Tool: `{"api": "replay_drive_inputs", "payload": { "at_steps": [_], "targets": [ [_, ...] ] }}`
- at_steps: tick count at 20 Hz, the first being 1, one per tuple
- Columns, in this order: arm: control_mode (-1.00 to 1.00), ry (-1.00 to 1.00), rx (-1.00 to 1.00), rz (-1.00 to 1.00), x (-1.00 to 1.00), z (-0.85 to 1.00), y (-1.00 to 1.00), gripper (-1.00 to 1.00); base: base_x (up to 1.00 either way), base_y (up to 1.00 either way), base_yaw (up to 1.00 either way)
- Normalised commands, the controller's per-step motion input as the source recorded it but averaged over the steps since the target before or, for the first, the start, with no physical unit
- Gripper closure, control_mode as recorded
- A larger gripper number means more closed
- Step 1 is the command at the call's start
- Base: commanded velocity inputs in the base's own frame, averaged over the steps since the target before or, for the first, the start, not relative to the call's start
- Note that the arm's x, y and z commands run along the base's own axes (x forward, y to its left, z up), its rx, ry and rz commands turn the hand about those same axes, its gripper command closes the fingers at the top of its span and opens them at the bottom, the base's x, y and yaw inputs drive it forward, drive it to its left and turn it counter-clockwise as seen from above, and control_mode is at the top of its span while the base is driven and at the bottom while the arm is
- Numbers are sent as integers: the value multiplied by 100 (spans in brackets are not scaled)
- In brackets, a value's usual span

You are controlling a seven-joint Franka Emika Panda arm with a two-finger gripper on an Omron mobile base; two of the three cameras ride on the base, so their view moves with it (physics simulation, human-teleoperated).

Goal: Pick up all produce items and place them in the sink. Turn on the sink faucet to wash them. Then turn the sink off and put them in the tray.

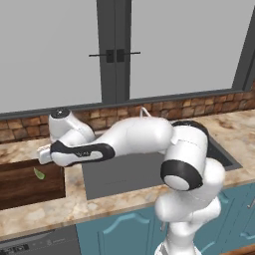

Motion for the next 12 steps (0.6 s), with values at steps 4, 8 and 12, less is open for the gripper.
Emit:
{"api": "replay_drive_inputs", "payload": {
  "at_steps": [4, 8, 12],
  "targets": [
    [-100, 0, 0, 0, 21, -37, 55, 100, 0, 0, 0],
    [-100, 2, 0, 0, 18, -28, 69, 100, 0, 0, 0],
    [-100, 4, 0, 0, 18, -31, 57, 100, 0, 0, 0]
  ]
}}
